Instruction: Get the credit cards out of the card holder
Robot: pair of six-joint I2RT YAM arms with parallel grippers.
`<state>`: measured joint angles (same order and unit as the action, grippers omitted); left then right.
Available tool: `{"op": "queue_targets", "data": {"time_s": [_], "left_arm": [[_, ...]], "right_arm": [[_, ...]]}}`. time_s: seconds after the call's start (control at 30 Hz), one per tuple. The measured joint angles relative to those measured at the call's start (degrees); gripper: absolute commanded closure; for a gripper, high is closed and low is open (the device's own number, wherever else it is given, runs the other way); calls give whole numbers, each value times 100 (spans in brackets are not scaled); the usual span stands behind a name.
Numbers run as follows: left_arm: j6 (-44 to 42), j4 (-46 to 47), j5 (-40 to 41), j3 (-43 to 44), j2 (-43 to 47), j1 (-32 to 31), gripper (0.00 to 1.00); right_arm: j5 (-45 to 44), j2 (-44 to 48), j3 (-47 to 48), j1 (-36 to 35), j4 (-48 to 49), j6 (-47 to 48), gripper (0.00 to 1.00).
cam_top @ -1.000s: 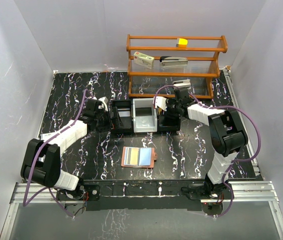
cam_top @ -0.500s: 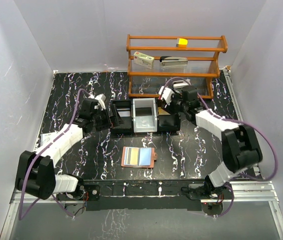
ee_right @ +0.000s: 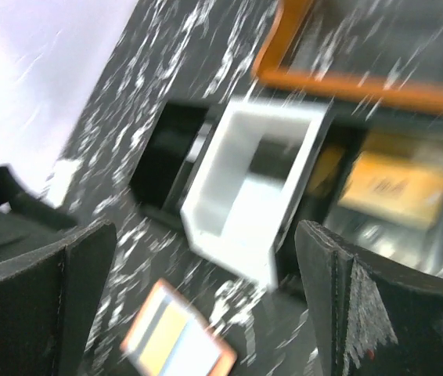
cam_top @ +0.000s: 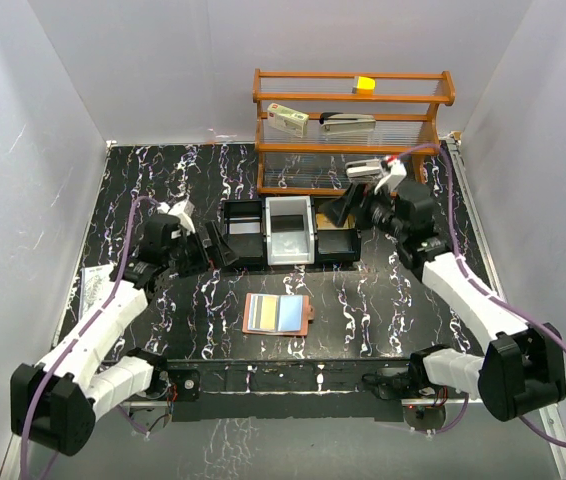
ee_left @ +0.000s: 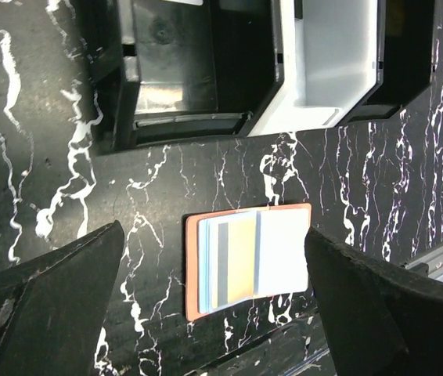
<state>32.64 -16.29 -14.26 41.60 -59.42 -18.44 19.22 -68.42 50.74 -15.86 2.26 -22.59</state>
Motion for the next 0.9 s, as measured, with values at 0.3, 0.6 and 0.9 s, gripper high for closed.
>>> {"op": "queue_targets", "data": {"time_s": [0.3,0.6,0.9], "left_arm": [[105,-474,723,-328,1071,33,1],[-101,-651,1325,-337,1574,33,1],[-254,-715,1504,-337,1799,33,1]], "right_arm": [[240,39,-1381,-905,-245,-2065,14],[-1663,306,-1340,-2802,-1049,-2428,36],[-2723,-1215,-302,-4103,-1624,-2594,40]]}}
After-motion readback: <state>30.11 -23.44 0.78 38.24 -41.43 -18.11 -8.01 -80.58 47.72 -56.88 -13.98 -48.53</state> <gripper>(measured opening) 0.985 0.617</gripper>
